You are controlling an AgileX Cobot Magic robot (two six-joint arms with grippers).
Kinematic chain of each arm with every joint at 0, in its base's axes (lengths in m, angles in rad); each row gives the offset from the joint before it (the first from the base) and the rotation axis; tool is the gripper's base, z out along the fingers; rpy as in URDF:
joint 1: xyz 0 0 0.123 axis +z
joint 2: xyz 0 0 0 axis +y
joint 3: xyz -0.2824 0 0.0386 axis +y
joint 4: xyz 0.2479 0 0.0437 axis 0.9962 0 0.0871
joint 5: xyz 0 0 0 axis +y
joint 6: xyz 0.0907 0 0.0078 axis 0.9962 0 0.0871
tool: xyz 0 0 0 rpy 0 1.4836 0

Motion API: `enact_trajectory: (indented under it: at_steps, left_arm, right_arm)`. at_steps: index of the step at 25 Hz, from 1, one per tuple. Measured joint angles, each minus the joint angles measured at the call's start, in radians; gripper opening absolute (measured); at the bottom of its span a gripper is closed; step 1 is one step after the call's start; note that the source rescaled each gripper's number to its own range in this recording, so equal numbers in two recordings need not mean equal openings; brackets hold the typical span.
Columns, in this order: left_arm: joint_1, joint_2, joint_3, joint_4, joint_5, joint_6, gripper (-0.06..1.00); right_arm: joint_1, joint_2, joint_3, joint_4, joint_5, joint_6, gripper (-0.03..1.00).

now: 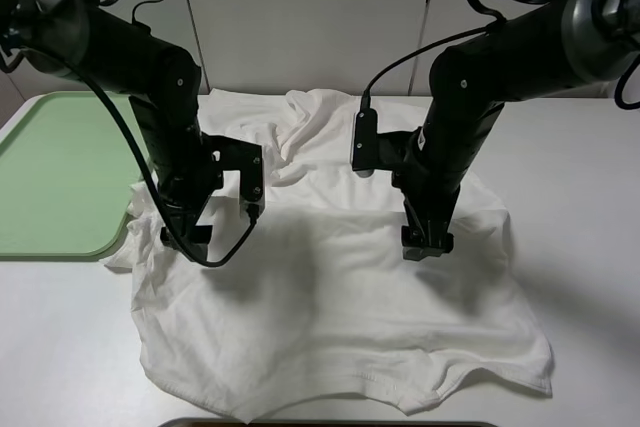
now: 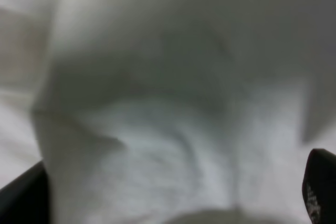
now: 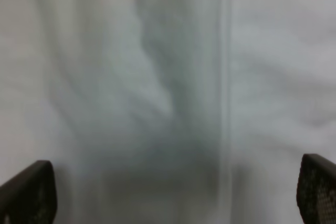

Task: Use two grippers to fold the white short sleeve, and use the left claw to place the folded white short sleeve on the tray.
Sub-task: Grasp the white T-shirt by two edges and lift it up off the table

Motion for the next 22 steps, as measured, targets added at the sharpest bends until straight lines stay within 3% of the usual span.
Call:
enact_trajectory:
  at_steps: [8, 22]
  left_arm:
    - [0.0, 0.0, 0.01, 0.001, 0.005, 0.008, 0.88]
    - [0.0, 0.0, 0.01, -0.01, 0.006, 0.009, 0.87]
  right_arm:
    - [-0.103, 0.042, 0.0, -0.021, 0.005, -0.002, 1.0]
    - [-0.105, 0.094, 0.002, 0.04, -0.003, -0.066, 1.0]
